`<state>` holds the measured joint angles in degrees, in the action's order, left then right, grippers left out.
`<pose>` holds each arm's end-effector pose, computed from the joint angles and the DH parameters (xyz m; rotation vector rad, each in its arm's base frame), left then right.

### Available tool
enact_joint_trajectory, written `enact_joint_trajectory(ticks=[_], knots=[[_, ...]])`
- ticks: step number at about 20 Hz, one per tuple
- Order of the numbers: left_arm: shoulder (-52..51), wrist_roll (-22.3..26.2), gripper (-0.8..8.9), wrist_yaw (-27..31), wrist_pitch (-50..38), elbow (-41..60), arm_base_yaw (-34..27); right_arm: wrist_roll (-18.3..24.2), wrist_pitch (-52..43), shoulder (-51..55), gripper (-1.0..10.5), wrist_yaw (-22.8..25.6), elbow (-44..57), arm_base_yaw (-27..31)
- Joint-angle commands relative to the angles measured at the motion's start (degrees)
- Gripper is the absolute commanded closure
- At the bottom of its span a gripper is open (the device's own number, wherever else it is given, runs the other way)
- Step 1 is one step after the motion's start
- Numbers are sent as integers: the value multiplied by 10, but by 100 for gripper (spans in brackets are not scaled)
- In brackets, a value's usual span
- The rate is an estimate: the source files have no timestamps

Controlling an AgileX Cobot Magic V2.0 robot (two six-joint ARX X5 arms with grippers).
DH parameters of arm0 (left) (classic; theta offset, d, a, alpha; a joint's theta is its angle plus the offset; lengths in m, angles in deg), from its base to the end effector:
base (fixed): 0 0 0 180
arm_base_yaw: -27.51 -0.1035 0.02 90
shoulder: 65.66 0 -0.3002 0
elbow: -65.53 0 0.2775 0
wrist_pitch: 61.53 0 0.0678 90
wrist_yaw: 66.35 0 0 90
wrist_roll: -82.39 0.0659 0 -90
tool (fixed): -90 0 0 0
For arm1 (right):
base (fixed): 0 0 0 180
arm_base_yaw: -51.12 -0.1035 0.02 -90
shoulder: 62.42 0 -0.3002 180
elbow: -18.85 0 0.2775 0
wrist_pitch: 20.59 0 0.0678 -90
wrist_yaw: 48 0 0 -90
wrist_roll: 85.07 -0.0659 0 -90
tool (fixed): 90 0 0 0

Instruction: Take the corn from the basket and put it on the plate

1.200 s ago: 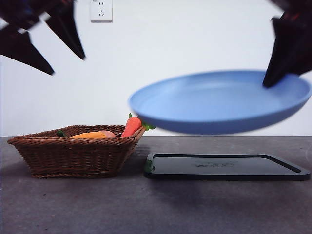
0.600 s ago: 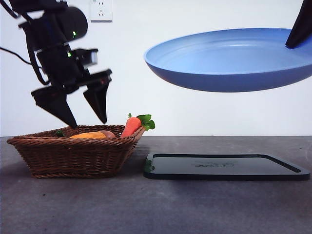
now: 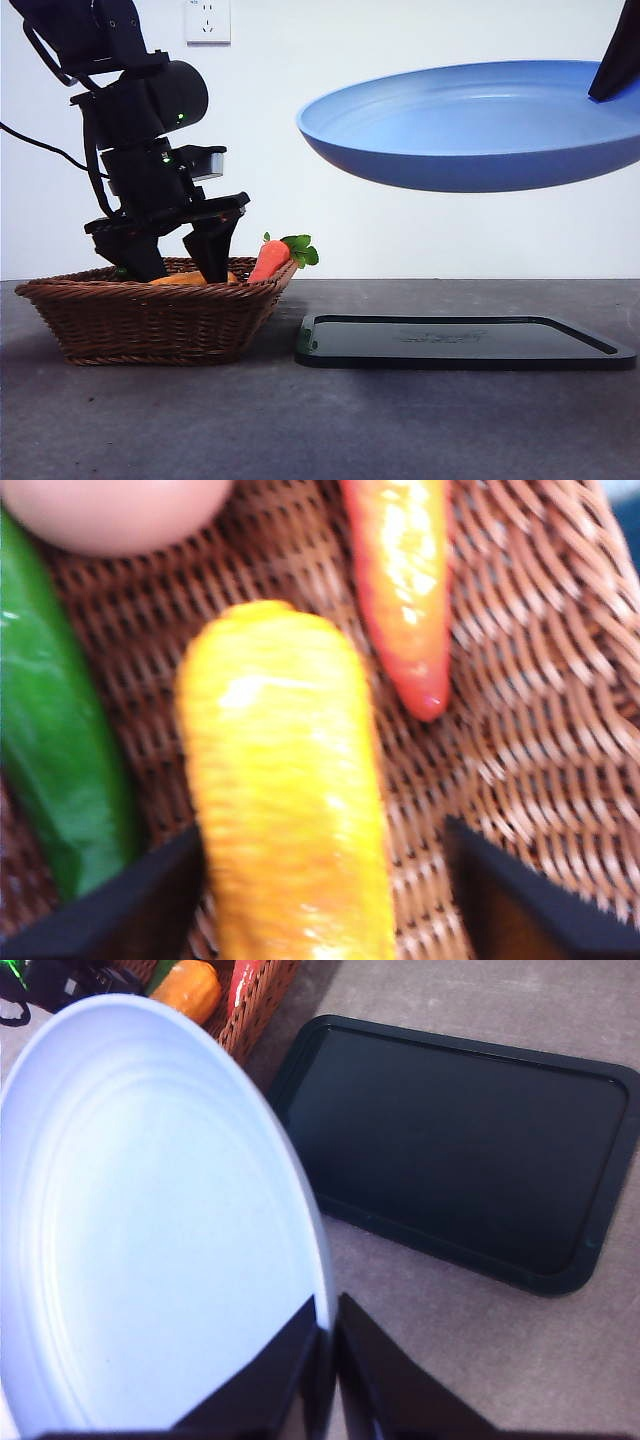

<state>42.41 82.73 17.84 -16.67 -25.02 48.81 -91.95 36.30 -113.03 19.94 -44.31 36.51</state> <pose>0.4071 -0.1659 0.1872 0.1532 1.0869 -0.4284 0.1801 0.0725 0.3057 0.1612 0.8209 0.5597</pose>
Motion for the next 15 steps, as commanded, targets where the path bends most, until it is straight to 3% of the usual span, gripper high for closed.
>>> enact_joint_trajectory(ticks=[1,10,15], knots=[[10,3,571,4,7,-13,4,-2,-6,-2,945,-2,-12,-1],[9,-5,635,-3,32,-22,3,-3,-7,-2,945,-1,-12,-1],[-37,-15,635,-48,55,-51,3,-13,-15,-20,945,16,-12,-1]])
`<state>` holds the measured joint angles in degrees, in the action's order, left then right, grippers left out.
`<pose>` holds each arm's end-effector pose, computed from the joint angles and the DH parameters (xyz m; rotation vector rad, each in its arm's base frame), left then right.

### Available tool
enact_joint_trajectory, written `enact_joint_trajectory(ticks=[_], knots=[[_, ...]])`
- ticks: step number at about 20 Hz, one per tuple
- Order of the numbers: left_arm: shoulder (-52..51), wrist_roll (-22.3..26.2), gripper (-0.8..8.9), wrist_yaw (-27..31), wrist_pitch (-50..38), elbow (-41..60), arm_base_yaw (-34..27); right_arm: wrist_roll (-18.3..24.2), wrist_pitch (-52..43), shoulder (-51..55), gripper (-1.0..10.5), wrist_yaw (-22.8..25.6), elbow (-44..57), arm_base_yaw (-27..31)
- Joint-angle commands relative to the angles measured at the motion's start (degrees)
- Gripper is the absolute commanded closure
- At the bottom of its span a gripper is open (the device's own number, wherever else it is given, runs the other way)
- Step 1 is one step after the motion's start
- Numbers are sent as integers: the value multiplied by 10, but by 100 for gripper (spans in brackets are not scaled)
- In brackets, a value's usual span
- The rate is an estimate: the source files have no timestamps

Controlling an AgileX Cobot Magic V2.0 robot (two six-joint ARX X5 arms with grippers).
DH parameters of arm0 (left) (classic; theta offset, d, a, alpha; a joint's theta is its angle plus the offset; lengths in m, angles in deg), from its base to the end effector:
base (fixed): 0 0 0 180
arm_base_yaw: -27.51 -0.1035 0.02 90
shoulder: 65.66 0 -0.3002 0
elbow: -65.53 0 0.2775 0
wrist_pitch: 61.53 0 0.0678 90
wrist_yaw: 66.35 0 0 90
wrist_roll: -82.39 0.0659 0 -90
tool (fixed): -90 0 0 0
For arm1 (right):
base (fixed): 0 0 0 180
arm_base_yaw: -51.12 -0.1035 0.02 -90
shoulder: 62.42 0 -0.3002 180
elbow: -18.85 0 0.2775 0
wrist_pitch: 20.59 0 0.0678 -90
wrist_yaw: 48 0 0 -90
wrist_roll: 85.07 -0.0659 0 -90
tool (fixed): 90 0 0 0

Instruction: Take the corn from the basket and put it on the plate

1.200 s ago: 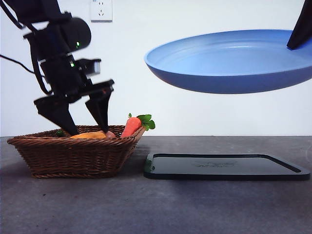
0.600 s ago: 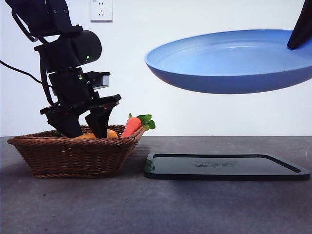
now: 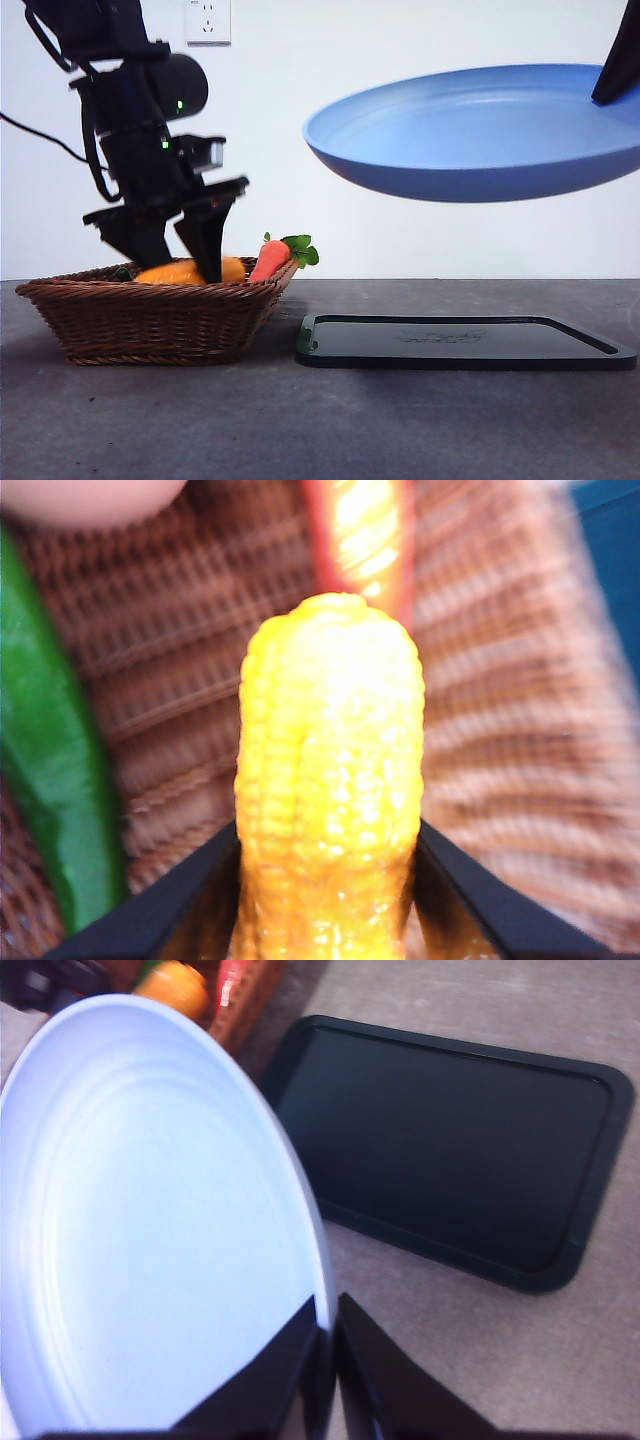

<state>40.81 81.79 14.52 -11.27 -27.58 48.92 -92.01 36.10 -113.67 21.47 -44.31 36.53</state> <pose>0.4004 -0.1682 0.2082 0.1109 1.1184 -0.4707 0.1834 0.0716 0.3037 0.1523 0.8269 0.5326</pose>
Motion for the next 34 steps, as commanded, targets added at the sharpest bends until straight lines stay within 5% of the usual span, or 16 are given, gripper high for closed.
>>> enact_joint_trajectory(ticks=[1,10,19,25,34], knots=[[-38,-7,635,-33,2,-30,2,-17,-20,-25,945,1,-12,-2],[-162,-30,635,-221,11,-31,50,-66,-142,-188,945,-22,-12,-2],[-79,43,633,-141,11,-31,186,-111,-197,-229,945,-68,-12,-2],[-58,57,497,-91,3,-31,206,-111,-196,-229,945,-92,-12,-2],[-61,49,431,-91,4,-33,210,-111,-193,-229,945,-92,-12,-2]])
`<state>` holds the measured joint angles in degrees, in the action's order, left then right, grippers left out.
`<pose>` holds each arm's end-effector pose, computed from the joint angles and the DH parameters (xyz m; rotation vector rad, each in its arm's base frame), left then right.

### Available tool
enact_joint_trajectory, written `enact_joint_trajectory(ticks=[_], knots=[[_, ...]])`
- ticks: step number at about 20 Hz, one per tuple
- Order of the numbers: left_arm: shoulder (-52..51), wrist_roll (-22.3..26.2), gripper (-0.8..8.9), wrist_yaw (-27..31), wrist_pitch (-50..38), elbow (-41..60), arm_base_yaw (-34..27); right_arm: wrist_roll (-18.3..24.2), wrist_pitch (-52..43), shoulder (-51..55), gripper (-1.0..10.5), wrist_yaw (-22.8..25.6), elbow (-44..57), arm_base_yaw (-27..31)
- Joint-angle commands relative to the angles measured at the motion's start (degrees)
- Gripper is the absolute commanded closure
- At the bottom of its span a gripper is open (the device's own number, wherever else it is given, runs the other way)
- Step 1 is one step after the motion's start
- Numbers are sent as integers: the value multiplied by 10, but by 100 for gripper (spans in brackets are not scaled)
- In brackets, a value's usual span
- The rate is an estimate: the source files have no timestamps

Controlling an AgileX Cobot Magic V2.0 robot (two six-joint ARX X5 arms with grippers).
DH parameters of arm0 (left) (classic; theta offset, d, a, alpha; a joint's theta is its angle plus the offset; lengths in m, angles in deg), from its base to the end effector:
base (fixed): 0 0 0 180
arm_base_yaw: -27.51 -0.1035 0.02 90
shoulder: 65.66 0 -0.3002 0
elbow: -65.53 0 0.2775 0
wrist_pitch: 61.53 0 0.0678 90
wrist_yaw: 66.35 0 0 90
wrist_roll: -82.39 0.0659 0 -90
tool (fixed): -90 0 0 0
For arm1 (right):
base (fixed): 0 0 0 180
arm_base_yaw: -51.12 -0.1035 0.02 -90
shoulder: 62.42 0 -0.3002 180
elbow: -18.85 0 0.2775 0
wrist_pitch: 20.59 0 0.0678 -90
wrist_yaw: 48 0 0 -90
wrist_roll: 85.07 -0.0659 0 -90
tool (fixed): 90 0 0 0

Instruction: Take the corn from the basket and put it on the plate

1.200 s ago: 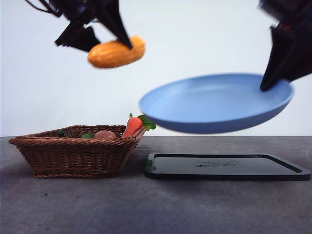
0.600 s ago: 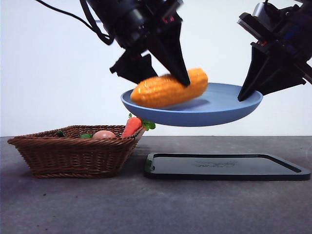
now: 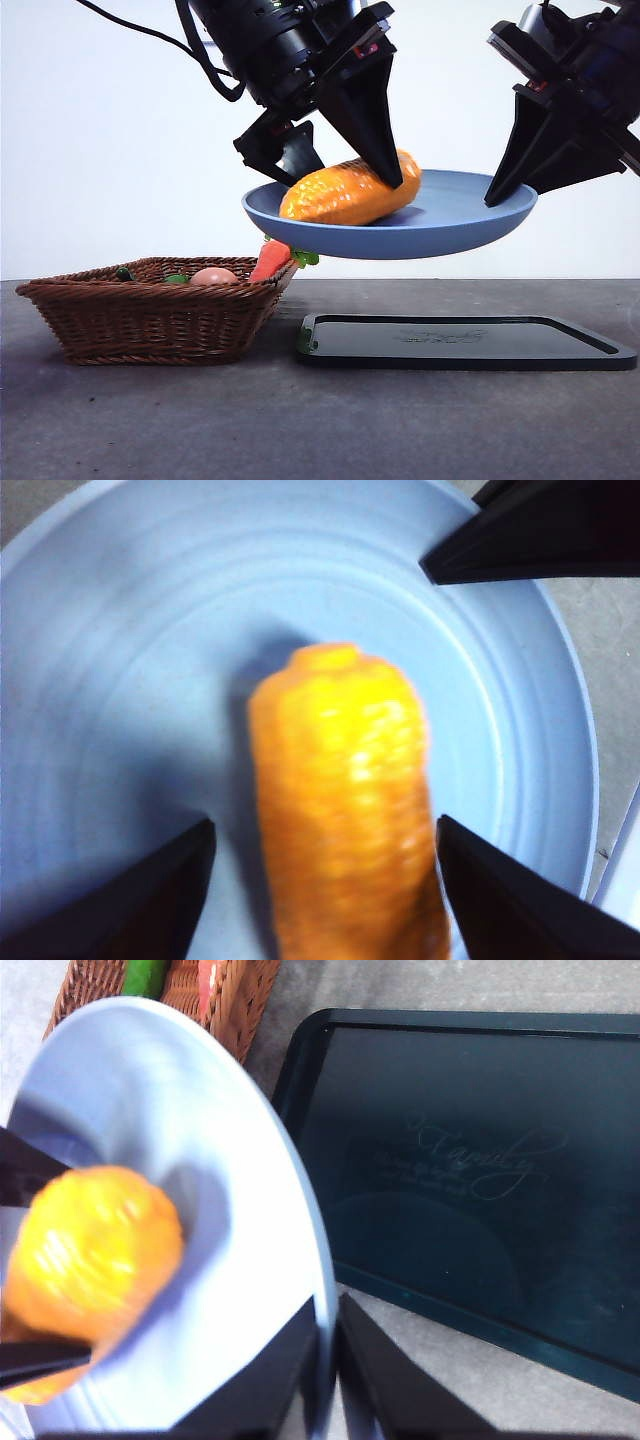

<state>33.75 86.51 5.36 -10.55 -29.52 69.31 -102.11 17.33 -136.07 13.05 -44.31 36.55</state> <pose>0.2993 -0.2953 0.2713 0.2656 0.9535 -0.9993 0.2742 0.1042 0.2472 0.3739 0.9598 0.5816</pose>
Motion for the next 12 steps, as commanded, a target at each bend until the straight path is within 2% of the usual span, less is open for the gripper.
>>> enact_joint_trajectory(ticks=[1,12], knots=[[7,0,431,0,-2,-14,6,-10,-5,-5,945,-8,-12,-2],[-74,-2,407,0,-3,-14,3,-10,-1,-6,945,9,-12,-1]])
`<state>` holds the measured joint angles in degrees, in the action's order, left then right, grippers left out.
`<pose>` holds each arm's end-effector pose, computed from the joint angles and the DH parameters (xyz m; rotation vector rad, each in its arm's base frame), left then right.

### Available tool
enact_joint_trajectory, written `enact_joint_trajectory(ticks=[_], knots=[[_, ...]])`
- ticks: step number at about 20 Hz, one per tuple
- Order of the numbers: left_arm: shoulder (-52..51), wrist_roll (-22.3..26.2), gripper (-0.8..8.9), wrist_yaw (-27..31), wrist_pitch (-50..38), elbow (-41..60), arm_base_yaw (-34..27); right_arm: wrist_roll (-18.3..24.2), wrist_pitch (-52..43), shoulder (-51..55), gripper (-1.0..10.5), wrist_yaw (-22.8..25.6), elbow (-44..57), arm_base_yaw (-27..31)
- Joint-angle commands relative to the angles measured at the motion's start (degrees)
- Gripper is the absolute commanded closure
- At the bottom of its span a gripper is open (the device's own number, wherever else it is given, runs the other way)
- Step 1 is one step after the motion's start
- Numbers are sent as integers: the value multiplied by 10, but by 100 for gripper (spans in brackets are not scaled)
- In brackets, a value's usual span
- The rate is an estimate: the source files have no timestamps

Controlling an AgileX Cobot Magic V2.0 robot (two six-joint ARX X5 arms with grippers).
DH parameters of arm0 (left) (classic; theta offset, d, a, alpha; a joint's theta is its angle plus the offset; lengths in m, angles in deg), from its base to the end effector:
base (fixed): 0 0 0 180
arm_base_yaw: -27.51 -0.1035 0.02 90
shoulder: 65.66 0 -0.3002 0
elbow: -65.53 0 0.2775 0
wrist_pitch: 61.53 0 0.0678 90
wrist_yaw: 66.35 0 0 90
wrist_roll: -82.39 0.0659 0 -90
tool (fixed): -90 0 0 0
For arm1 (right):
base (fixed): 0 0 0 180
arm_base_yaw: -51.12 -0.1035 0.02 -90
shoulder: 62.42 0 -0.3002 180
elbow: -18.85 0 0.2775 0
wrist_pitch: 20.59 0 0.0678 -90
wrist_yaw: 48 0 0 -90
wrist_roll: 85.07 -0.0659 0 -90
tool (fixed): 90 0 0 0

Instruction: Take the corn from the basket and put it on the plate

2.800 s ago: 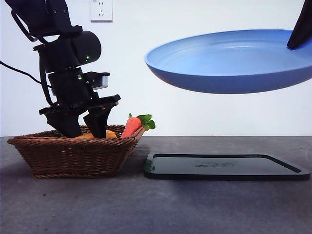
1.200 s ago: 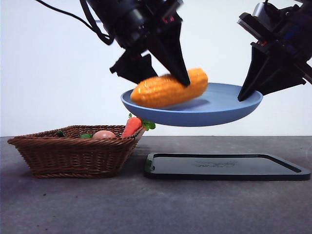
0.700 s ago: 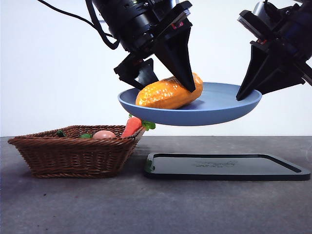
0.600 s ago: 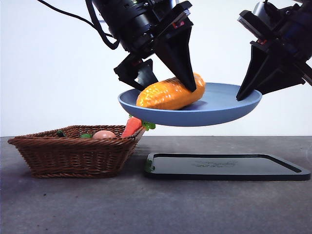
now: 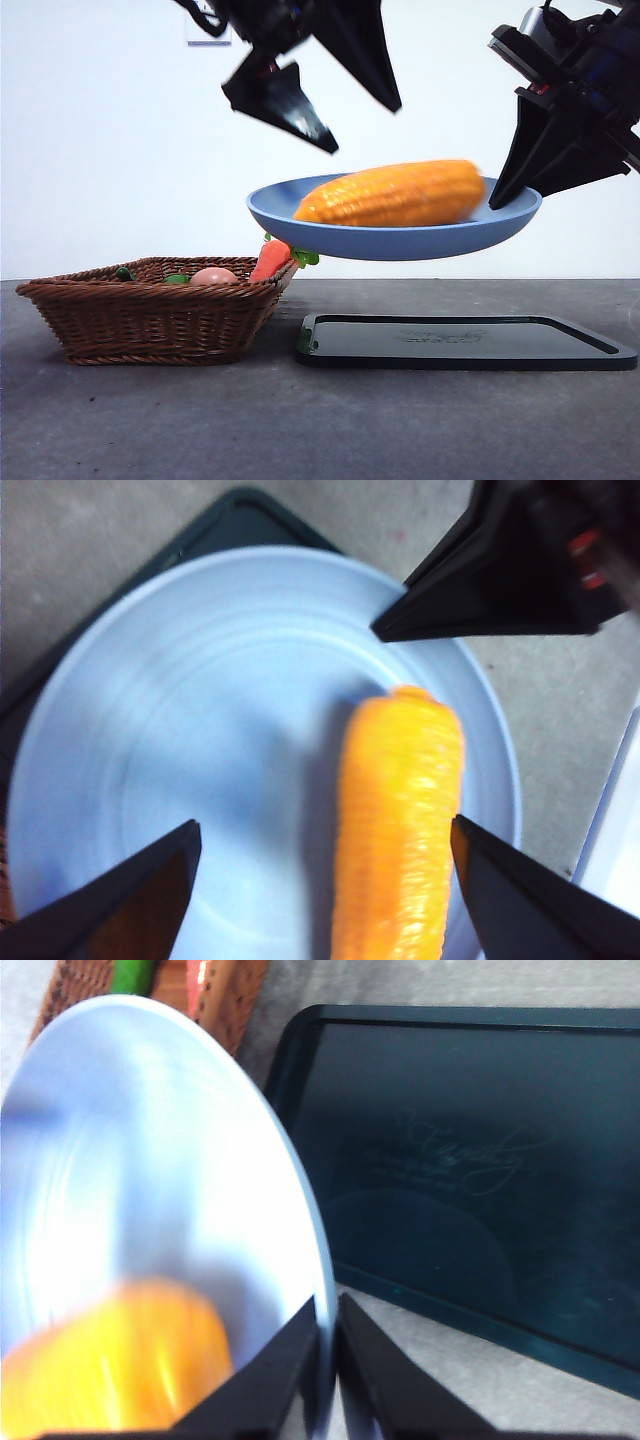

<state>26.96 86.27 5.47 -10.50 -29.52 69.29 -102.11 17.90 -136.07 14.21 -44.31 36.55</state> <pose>0.2825 -0.2800 0.3173 0.2389 0.8347 -1.0107 0.2740 0.1030 0.2459 0.3666 0.9666 0.5600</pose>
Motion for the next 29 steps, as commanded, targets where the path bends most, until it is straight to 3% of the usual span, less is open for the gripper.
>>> enact_joint_trajectory(ticks=[1,14,26,29], knots=[[-15,0,407,-1,-4,-14,2,-10,-7,-7,945,-2,-12,2],[-125,-3,407,0,9,-14,-10,-9,-83,-147,945,-3,-34,101],[-134,-5,407,0,12,-14,-10,-3,-125,-288,945,-5,-85,114],[-134,-5,408,0,20,-14,-10,-3,-122,-287,829,-7,-85,114]])
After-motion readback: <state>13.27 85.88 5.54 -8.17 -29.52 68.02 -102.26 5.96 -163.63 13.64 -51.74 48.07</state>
